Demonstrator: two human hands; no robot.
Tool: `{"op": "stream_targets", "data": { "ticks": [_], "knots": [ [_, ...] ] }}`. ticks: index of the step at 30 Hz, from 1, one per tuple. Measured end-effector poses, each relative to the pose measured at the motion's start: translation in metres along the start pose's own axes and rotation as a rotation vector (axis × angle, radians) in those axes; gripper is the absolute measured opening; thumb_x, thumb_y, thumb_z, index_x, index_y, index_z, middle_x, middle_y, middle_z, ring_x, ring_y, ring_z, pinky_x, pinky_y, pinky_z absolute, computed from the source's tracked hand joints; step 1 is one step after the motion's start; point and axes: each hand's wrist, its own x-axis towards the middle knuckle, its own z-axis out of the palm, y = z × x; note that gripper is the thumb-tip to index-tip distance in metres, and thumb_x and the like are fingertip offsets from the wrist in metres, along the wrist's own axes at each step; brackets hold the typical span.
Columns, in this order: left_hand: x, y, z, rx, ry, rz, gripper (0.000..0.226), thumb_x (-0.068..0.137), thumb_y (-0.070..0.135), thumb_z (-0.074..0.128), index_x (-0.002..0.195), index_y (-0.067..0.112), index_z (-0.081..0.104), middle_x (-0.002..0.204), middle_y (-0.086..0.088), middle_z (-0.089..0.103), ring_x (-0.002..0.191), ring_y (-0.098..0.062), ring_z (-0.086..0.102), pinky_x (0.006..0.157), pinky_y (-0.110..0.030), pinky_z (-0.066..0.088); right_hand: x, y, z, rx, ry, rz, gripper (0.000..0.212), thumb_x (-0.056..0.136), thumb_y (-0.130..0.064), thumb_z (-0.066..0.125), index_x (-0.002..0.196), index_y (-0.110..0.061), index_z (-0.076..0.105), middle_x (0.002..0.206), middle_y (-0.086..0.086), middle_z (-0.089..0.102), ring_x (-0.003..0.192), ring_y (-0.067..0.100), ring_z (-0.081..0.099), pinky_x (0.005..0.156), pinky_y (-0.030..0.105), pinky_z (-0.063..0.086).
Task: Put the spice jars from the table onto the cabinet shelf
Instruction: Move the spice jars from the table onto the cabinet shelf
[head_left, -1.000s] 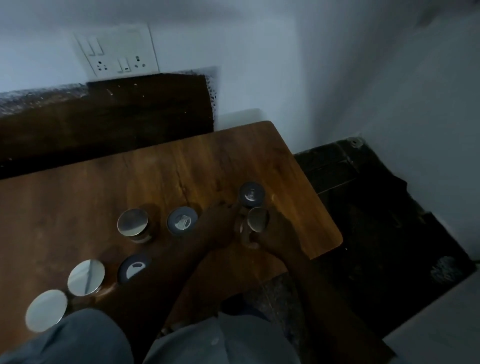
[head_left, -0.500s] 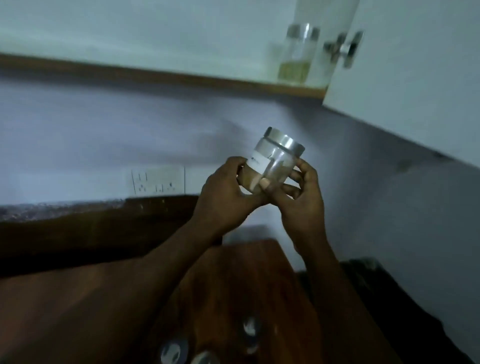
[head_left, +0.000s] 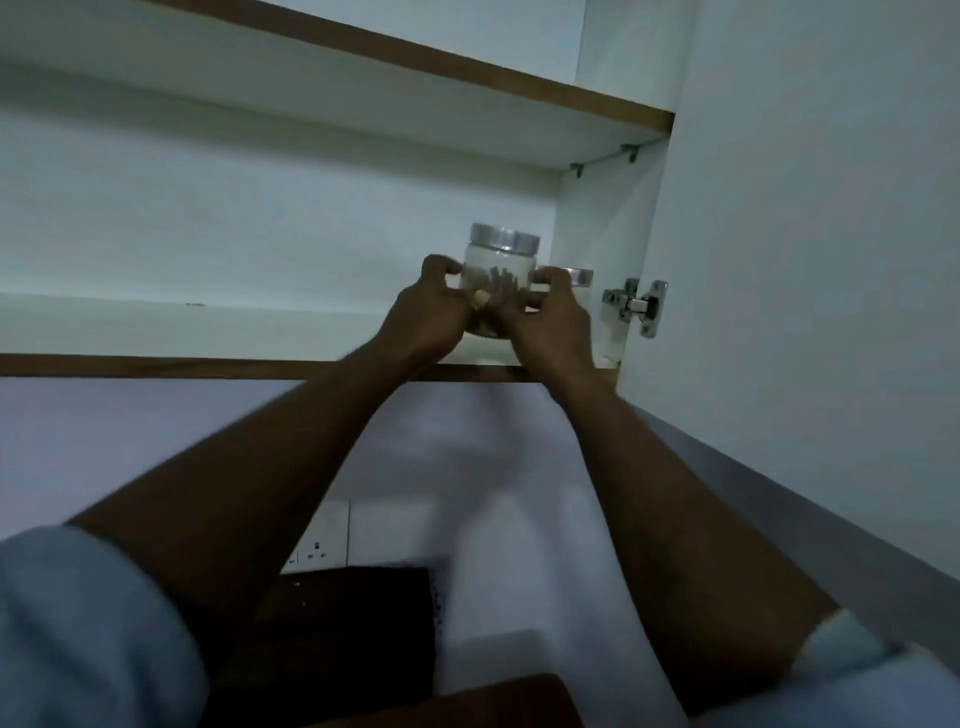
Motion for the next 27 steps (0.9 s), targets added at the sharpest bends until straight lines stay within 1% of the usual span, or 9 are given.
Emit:
{"op": "stream_targets", "data": {
  "ticks": [2,6,8,11,14,19,22,25,27],
  "knots": [
    [0.019,-0.005,0.009,0.093,-0.028,-0.094,0.034,0.094,0.028,0.058,0.125,0.014,0.054,0.112,-0.007,0.070,0.097,-0.021,0.068,0.080,-0.033,0.054,0.016,0.013,0.013,-0.154,-0.027,-0.018,0.065,0.080,-0.062,0.074,0.122,-0.020,0.050,0.094,-0.005,0.064,0.080,0.009,0.063,0.063,0.020,0.045],
    [0.046,0.001,0.022,0.278,-0.139,-0.035,0.020,0.098,0.021,0.055,0.101,0.006,0.068,0.112,-0.017,0.071,0.093,-0.027,0.065,0.072,-0.030,0.049,0.035,0.030,0.024,-0.385,0.093,-0.071,0.053,0.099,-0.060,0.049,0.111,-0.009,0.056,0.088,0.009,0.070,0.083,0.029,0.068,0.066,0.033,0.049],
    [0.059,-0.002,0.026,0.260,-0.165,-0.061,0.027,0.098,0.024,0.055,0.110,0.004,0.070,0.118,-0.017,0.070,0.102,-0.030,0.065,0.086,-0.037,0.052,0.041,0.034,0.026,-0.445,0.108,-0.076,0.048,0.099,-0.053,0.052,0.107,-0.006,0.061,0.093,0.014,0.072,0.084,0.030,0.068,0.069,0.034,0.051],
    [0.069,-0.016,0.037,0.372,-0.180,-0.104,0.044,0.097,0.033,0.057,0.133,0.008,0.060,0.134,-0.016,0.060,0.122,-0.034,0.057,0.106,-0.046,0.046,0.044,0.039,0.029,-0.505,0.078,-0.046,0.035,0.088,-0.033,0.067,0.111,-0.007,0.064,0.100,0.012,0.071,0.091,0.029,0.067,0.072,0.031,0.051],
    [0.071,-0.025,0.047,0.435,-0.153,-0.040,0.055,0.101,0.043,0.050,0.144,0.010,0.049,0.140,-0.017,0.051,0.125,-0.033,0.054,0.105,-0.041,0.044,0.042,0.041,0.034,-0.487,0.125,-0.016,0.039,0.086,-0.028,0.070,0.119,-0.009,0.059,0.104,0.013,0.070,0.094,0.029,0.067,0.075,0.032,0.052],
    [0.072,-0.033,0.053,0.602,-0.226,0.083,0.043,0.105,0.035,0.045,0.143,0.016,0.053,0.144,-0.023,0.047,0.129,-0.038,0.051,0.107,-0.044,0.042,0.041,0.045,0.034,-0.542,0.135,0.037,0.021,0.085,-0.025,0.066,0.097,-0.008,0.066,0.092,0.011,0.069,0.076,0.023,0.059,0.052,0.024,0.032],
    [0.070,-0.033,0.052,0.587,-0.186,0.055,0.043,0.103,0.037,0.047,0.134,0.011,0.060,0.139,-0.021,0.054,0.124,-0.036,0.055,0.102,-0.045,0.046,0.042,0.049,0.035,-0.543,0.135,0.044,0.018,0.084,-0.025,0.065,0.092,-0.008,0.066,0.089,0.010,0.069,0.074,0.023,0.059,0.048,0.021,0.028],
    [0.069,-0.034,0.054,0.570,-0.064,-0.029,0.040,0.098,0.046,0.046,0.106,0.011,0.062,0.121,-0.016,0.066,0.104,-0.033,0.063,0.091,-0.043,0.052,0.045,0.053,0.036,-0.543,0.189,0.015,0.029,0.086,-0.029,0.068,0.106,-0.007,0.063,0.099,0.011,0.069,0.090,0.026,0.065,0.063,0.025,0.036],
    [0.066,-0.034,0.056,0.526,0.082,-0.090,0.058,0.089,0.062,0.045,0.106,0.009,0.061,0.114,-0.013,0.069,0.101,-0.032,0.064,0.090,-0.044,0.053,0.046,0.055,0.037,-0.499,0.237,-0.006,0.040,0.088,-0.034,0.070,0.116,-0.008,0.057,0.106,0.011,0.067,0.097,0.027,0.064,0.070,0.027,0.037]
  ]
}}
